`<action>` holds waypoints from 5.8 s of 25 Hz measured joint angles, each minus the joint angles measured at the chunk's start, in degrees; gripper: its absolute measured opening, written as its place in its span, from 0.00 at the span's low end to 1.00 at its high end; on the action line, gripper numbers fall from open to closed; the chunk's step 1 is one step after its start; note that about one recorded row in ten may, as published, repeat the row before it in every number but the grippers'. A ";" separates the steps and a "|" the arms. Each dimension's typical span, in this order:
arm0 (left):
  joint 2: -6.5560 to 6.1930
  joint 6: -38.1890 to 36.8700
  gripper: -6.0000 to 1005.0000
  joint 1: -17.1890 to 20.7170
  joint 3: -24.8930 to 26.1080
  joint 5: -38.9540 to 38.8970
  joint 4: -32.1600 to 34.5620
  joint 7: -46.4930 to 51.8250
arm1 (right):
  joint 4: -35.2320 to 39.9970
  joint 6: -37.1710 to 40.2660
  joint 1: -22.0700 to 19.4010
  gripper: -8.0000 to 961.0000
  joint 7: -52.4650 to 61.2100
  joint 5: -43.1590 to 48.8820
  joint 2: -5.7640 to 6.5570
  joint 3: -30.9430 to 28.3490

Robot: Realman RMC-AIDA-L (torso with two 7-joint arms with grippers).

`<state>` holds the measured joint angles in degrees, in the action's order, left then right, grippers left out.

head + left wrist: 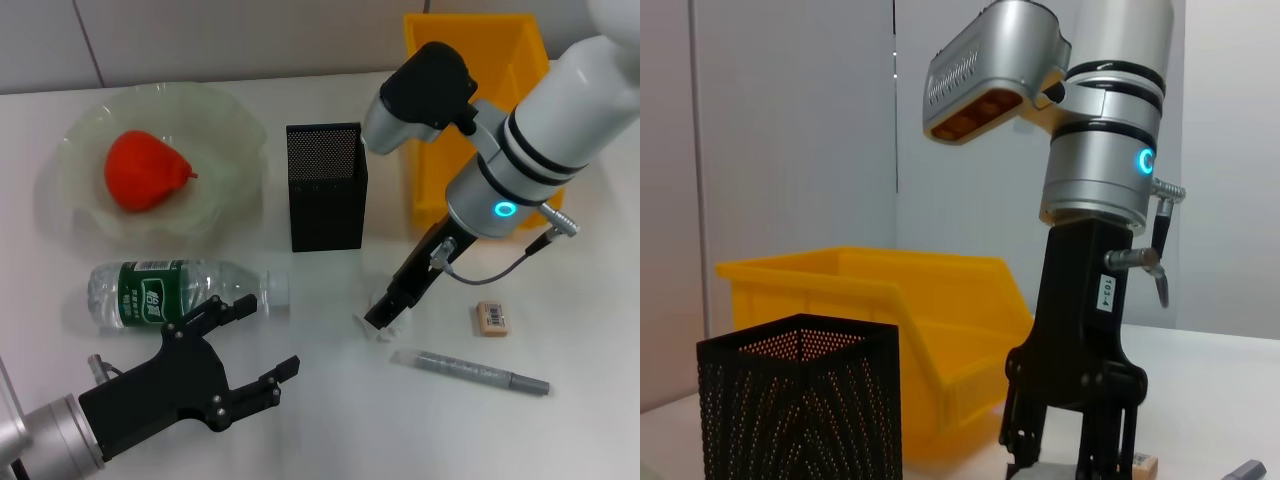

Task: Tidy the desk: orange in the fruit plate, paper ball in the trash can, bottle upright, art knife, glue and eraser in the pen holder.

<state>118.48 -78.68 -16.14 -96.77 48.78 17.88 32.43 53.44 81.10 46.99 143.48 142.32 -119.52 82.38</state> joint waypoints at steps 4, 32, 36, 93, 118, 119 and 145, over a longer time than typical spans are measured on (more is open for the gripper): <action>-0.01 0.00 0.81 -0.04 0.00 0.00 0.03 0.00 | -1.26 0.14 0.58 0.71 0.01 -0.16 -0.01 0.10; -0.04 -0.25 0.81 -1.16 -0.88 0.00 0.60 0.61 | 29.30 13.36 -9.02 0.45 -4.02 1.87 4.97 -32.18; 0.01 -0.24 0.81 -1.17 -0.88 0.00 0.59 0.60 | 26.34 9.37 -8.61 0.45 -6.44 2.69 4.89 -31.39; 0.01 17.99 0.81 -2.30 2.78 41.56 39.31 33.81 | -15.81 22.35 -41.75 0.86 -86.94 -44.98 1.88 -42.45; 0.57 24.97 0.81 -5.71 -10.02 85.93 59.17 72.38 | -20.67 21.94 -39.54 0.86 -86.75 -41.33 2.41 -42.74; 0.60 25.10 0.81 -5.90 -10.24 86.40 59.23 72.81 | -21.03 21.88 -39.43 0.86 -86.75 -41.33 2.50 -42.74; 0.61 25.70 0.72 -8.09 -12.30 94.03 58.38 77.87 | -21.99 21.28 -38.86 0.86 -86.02 -40.58 2.54 -42.75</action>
<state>119.09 -52.99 -24.23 -109.06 142.80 76.25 110.31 31.46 102.37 8.13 57.46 101.74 -116.98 39.63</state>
